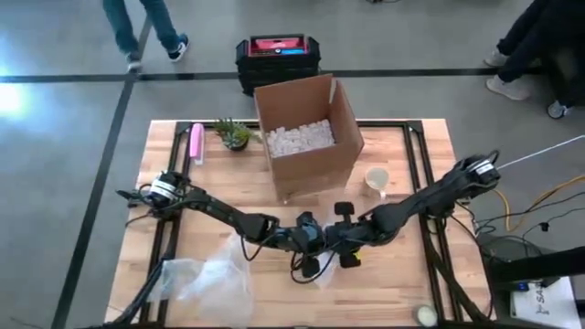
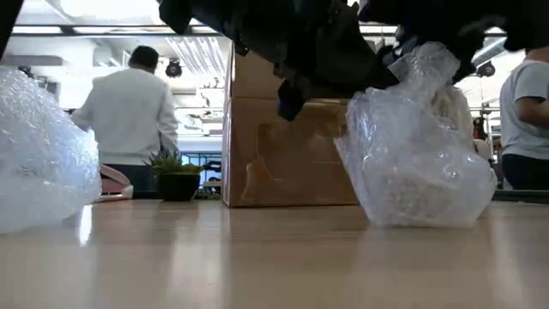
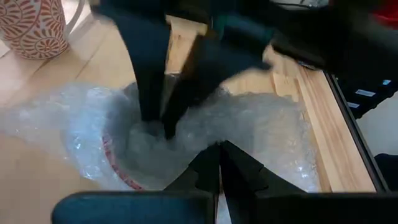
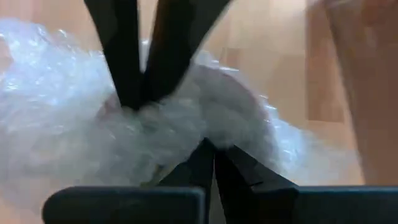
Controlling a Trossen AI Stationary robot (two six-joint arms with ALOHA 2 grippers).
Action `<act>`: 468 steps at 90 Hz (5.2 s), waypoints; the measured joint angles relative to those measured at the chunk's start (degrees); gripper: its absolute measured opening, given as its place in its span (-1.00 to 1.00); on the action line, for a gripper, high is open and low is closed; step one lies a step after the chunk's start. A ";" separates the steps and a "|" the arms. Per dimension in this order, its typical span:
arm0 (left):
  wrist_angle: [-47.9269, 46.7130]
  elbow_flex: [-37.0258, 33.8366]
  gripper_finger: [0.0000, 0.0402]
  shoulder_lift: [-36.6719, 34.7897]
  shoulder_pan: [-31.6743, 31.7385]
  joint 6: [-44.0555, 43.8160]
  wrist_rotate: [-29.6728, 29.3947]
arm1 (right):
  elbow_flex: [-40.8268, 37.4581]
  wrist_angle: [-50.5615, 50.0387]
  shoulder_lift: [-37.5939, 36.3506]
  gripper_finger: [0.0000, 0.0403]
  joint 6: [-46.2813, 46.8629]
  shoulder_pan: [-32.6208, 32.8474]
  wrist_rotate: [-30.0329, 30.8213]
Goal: Wrap mug
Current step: Wrap the gray mug with bubble wrap
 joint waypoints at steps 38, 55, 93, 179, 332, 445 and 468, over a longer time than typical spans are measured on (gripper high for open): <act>-1.86 0.68 -1.00 -5.05 -0.37 0.05 2.44 | 0.34 1.55 2.36 -0.99 -0.78 0.07 -1.75; -1.31 0.76 -1.00 -3.50 0.11 0.93 0.72 | 0.41 1.36 1.76 -0.99 -0.79 0.13 -1.25; -0.62 0.63 -1.00 1.04 1.03 -0.34 -1.07 | 11.50 -14.98 -2.55 -0.99 -1.56 0.54 -5.20; -16.73 0.19 -1.00 -8.54 -3.48 -2.83 3.58 | 5.24 -5.41 4.75 -0.99 -4.00 -0.56 -5.14; -2.34 0.00 -1.00 -0.31 0.81 3.13 -2.10 | 11.85 -16.12 2.04 -0.99 -7.54 -1.36 -5.32; -11.41 0.00 -1.00 -5.44 0.63 3.04 -1.13 | 0.68 9.32 1.07 -0.99 -7.40 -3.23 -8.65; -11.12 0.10 -1.00 -3.92 0.60 3.03 -0.94 | 7.19 -3.37 -2.66 -0.99 -7.78 -3.25 -7.51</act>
